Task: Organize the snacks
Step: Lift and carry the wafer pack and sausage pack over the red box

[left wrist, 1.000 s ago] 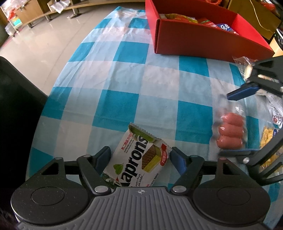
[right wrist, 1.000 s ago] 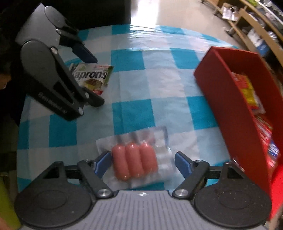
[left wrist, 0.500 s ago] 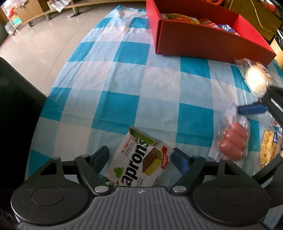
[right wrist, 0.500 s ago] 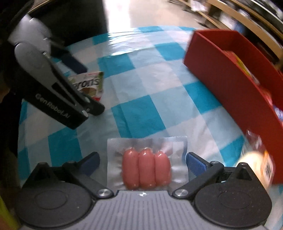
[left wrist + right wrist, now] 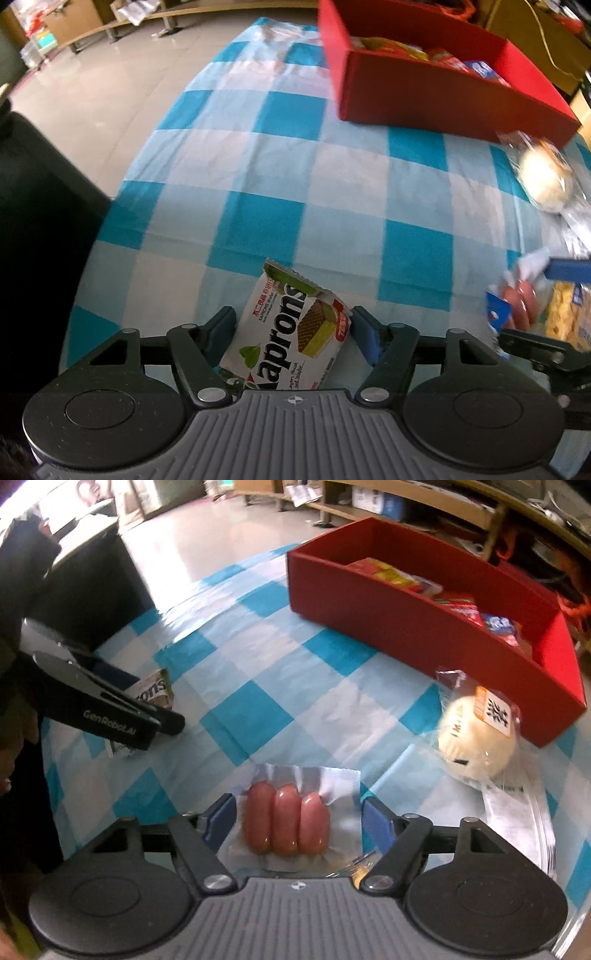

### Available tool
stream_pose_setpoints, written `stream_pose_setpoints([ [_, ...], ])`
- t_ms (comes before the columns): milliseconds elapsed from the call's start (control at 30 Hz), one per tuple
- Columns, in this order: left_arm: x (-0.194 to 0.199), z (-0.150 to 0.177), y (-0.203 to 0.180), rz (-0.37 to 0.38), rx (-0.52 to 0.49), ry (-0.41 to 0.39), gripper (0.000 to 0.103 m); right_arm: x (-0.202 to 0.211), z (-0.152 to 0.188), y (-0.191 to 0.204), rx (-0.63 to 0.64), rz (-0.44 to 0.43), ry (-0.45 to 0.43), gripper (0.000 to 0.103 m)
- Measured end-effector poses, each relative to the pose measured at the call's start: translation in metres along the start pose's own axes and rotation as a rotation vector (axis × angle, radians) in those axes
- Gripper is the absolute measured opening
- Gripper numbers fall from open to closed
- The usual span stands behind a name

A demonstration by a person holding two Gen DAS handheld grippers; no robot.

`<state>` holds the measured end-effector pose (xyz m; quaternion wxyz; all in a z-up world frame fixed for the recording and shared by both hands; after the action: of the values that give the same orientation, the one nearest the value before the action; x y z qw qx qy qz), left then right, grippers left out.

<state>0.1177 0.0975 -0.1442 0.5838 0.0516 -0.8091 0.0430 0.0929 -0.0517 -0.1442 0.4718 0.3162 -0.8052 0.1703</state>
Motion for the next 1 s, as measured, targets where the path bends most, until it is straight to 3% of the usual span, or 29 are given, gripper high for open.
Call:
stream_pose_setpoints([
  [167,0.014,-0.011,0.008,0.009,0.055,-0.031,0.073,0.017,-0.008,0.000,-0.036,0.006,-0.061,0.068],
  [467,0.036,-0.018,-0.022,0.021,0.001,-0.104,0.073,0.042,-0.019,-0.012,-0.111,0.040,-0.158,0.068],
  [1000,0.050,-0.036,-0.065,0.048,-0.057,-0.163,0.073,0.065,-0.030,-0.049,-0.175,0.097,-0.233,0.068],
])
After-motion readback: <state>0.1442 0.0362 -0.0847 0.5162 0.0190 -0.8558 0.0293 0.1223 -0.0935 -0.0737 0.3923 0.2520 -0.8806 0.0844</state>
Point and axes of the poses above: each gripper's, at about its wrist camera, not at the fingertips, and x roughly against the way its jaws point, y to its left, z to its underside, the point moved 9 cm from there along -x, roughly the way its jaws point, and after that the axes turned 11 degrees about x, right-handed, at the moved point
